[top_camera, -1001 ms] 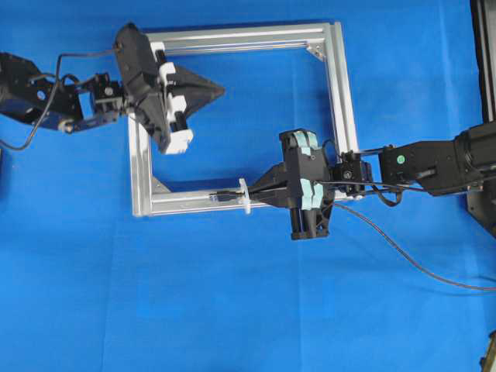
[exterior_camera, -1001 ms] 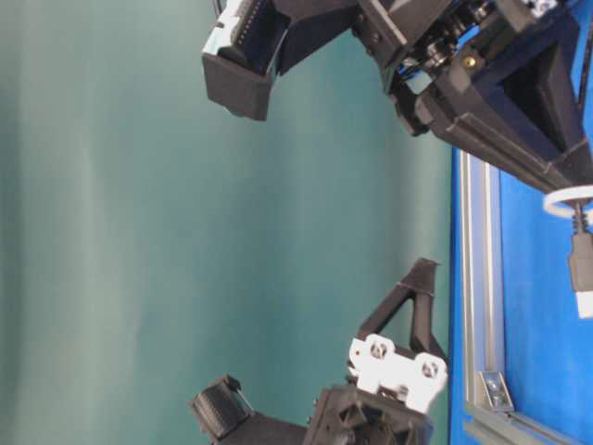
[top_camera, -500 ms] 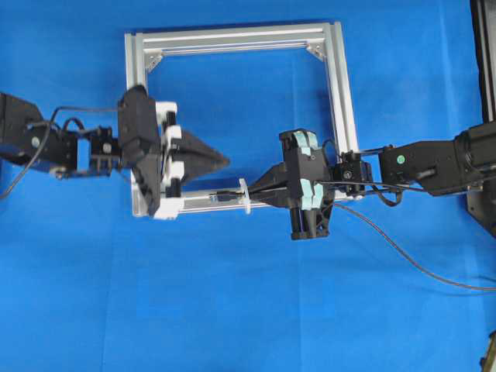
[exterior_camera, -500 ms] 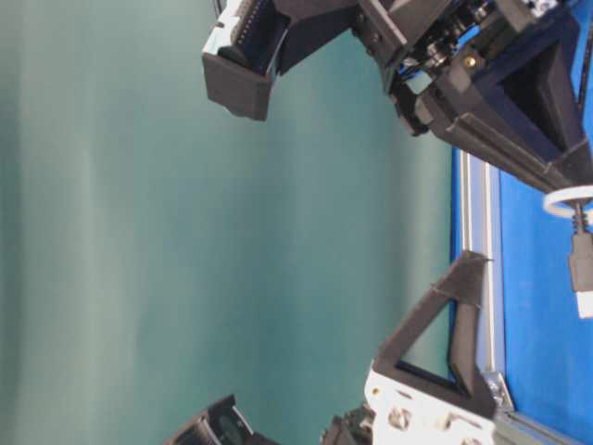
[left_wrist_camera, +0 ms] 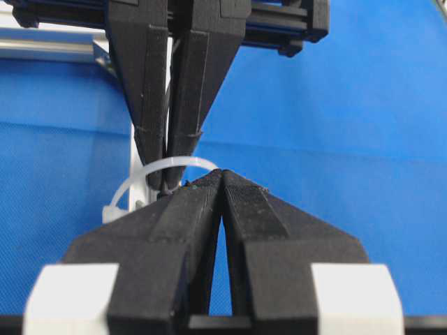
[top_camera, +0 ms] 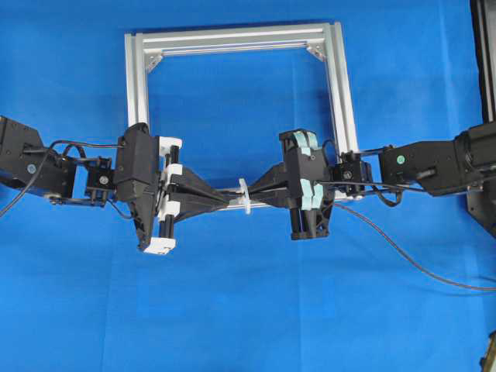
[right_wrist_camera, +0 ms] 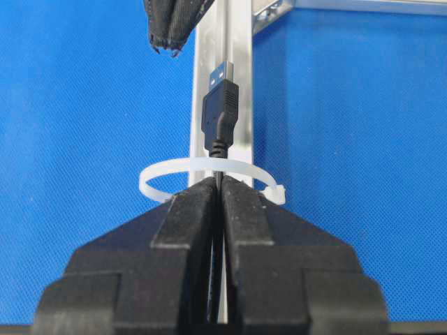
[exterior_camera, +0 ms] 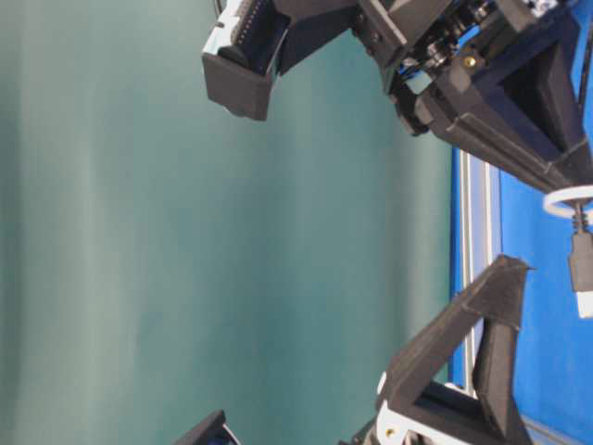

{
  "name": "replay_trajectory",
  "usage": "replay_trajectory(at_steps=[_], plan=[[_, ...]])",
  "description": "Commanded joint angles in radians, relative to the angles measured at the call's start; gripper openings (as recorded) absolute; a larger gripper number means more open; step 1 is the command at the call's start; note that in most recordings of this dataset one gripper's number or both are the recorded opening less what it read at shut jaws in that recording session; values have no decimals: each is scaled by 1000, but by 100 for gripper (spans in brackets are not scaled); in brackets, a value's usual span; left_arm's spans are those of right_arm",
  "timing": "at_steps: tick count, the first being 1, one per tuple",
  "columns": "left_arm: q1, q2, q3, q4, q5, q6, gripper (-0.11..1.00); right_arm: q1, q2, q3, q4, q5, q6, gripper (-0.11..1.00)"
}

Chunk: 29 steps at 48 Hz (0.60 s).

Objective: Insert the wire through the string loop located in the center.
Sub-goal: 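Move the left gripper toward the plug emerging from the loop, then open the left gripper and close it on the USB plug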

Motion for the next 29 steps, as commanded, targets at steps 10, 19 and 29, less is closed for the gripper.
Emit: replay_trajectory(at_steps=[10,19,29], plan=[[3,-23,-17,3,3,8,0,3,-14,-14,-2,-11,-2,-2],[3,-25,-18,2,9,6,0,2,-12,-15,-2,-11,-2,-2],[-3,-23,-18,2,18,0,48,2,-12,-15,-2,-11,-2,-2]])
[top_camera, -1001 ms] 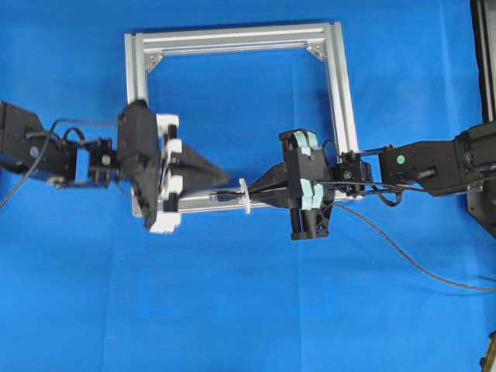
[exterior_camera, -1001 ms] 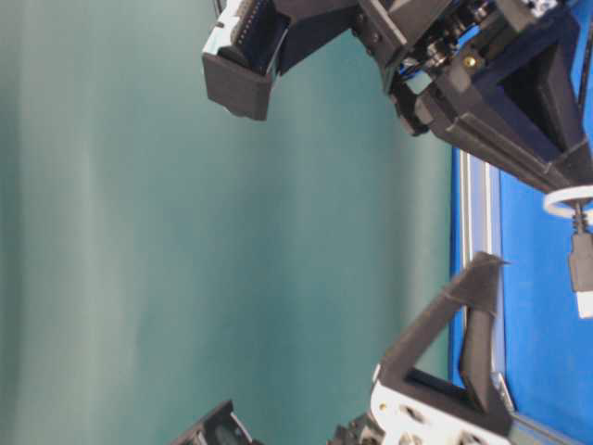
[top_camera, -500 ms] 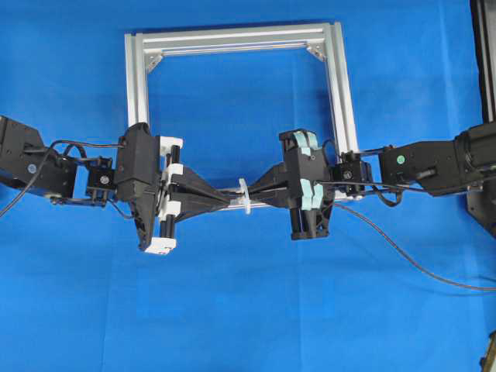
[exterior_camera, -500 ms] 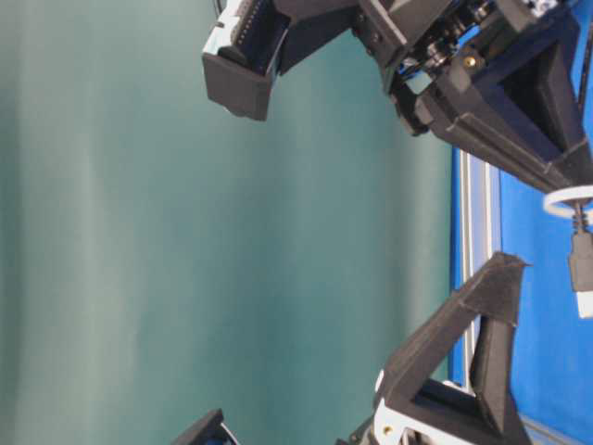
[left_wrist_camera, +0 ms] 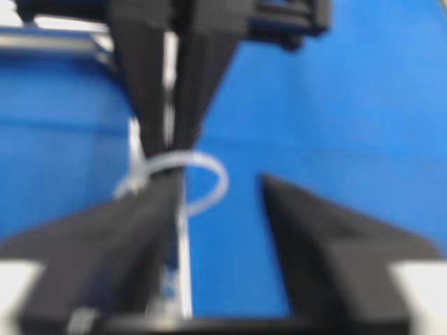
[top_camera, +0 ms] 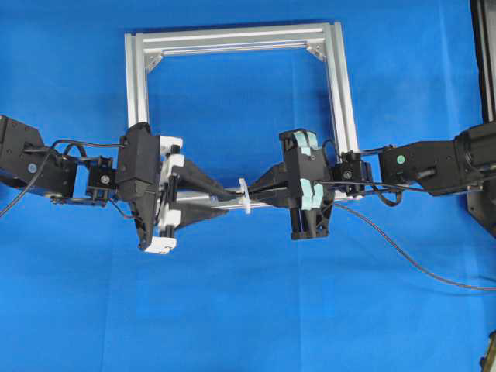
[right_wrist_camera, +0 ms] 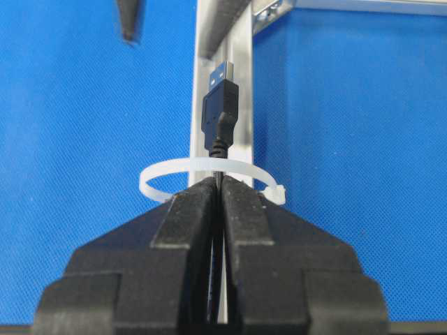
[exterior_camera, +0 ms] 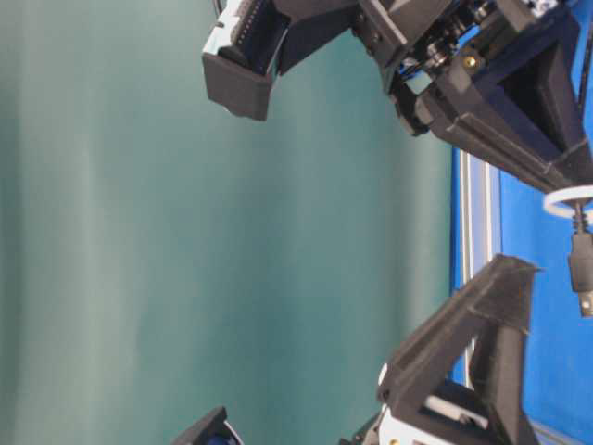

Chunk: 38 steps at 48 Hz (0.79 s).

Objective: Insert the wire through the string loop located in the center.
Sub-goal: 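Open the left gripper and close it on the USB plug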

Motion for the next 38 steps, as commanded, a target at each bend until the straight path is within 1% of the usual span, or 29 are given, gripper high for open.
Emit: replay_trajectory(at_steps=[1,3,5,8,9,15,24,31,38], plan=[[-6,-23,-18,2,2,0,55,2,-12,-15,-2,-11,-2,-2],[-6,-23,-18,2,3,-2,69,2,-12,-15,0,-11,-2,-2],[-6,-23,-18,2,5,-2,80,2,-12,-15,-2,-11,-2,-2],[-6,-21,-18,2,5,-2,91,2,-14,-15,-2,-11,0,-2],[-6,-21,-18,2,6,-2,92,2,-12,-15,-2,-11,-2,-2],[-6,-23,-18,2,11,-2,89,2,-12,-15,-2,-11,0,-2],[-5,-15,-29,2,18,-2,90,2,-12,-15,-2,-11,-2,-2],[-5,29,-49,2,48,-2,89,3,-14,-15,-2,-11,-2,-2],[-5,78,-63,2,51,-3,89,2,-12,-14,-2,-11,0,-2]])
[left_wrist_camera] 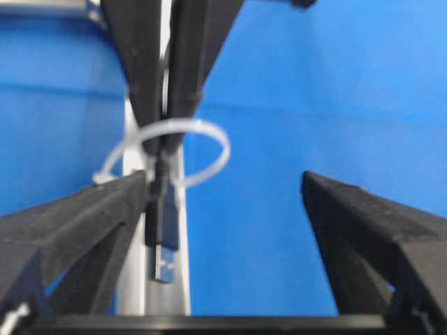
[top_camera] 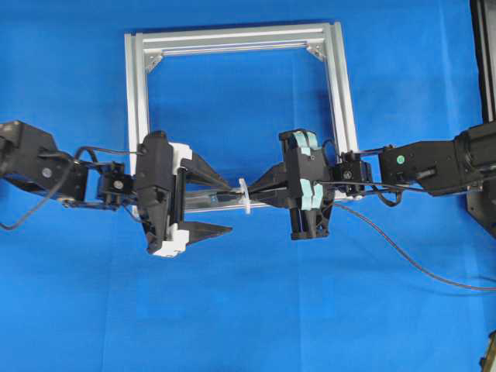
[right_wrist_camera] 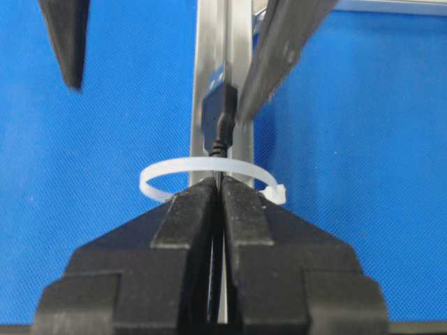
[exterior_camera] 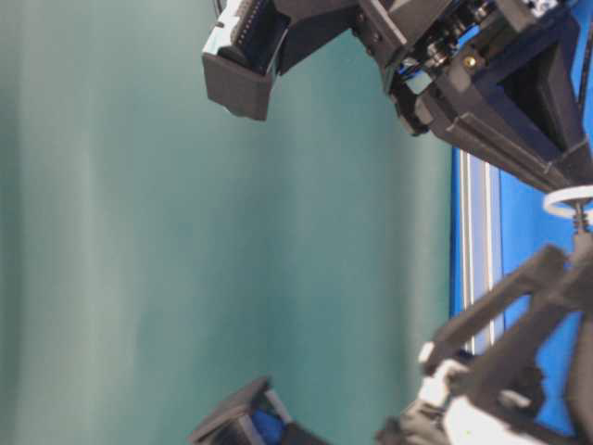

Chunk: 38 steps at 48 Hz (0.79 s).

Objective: Insert the wire through the string loop located in the center.
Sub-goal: 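Open the left gripper and close it on the USB plug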

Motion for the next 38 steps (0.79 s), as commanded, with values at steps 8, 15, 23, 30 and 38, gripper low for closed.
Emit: replay_trajectory(at_steps=[8,15,23,30,38], plan=[[6,2,-20,2,-5,-2,89,2,-12,-14,-2,-9,0,-2],[8,2,-20,2,-5,-2,89,2,-14,-14,-2,-9,-2,-2],[14,0,-17,2,-5,-2,89,2,-14,-14,-2,-9,-2,-2],[15,0,-20,2,-5,-2,89,2,-12,-12,-2,-9,-2,-2],[15,0,-18,2,-5,-2,89,2,-14,-14,0,-9,-2,-2]])
